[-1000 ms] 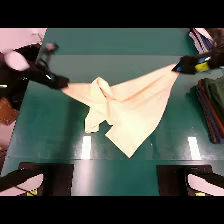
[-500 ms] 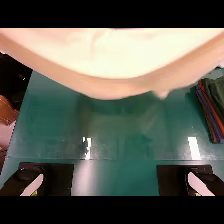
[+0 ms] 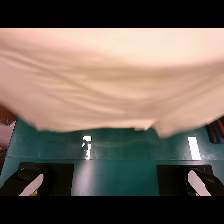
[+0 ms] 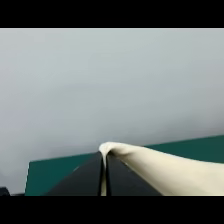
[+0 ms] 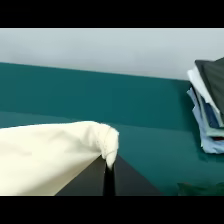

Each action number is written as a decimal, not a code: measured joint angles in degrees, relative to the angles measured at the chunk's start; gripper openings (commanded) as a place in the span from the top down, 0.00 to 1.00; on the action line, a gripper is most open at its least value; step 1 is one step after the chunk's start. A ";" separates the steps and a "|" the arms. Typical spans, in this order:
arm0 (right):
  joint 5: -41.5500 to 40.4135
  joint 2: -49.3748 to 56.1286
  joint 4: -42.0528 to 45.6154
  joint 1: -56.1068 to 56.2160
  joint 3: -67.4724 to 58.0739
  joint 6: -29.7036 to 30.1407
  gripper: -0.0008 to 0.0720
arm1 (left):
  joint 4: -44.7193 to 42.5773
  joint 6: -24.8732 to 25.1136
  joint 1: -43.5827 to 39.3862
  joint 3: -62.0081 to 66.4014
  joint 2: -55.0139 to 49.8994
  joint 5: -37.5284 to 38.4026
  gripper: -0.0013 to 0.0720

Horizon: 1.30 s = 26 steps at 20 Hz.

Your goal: Fold the shirts.

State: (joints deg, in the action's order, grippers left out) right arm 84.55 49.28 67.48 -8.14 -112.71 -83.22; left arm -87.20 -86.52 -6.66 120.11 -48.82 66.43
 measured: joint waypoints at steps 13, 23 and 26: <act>-1.49 34.77 -1.38 8.79 18.84 -0.74 0.96 | 2.89 -0.13 0.00 -24.17 -38.32 -3.19 0.95; -0.22 42.69 -11.74 5.51 13.03 3.04 0.40 | 4.98 0.52 5.42 -20.70 -42.29 -1.73 0.36; 0.72 37.11 -14.43 2.84 19.45 5.27 0.40 | 10.84 3.30 11.74 -23.80 -38.32 5.86 0.36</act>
State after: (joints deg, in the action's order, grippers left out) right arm 85.27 86.39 53.06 -5.30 -93.25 -77.95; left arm -76.36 -83.22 5.08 96.31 -87.13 72.29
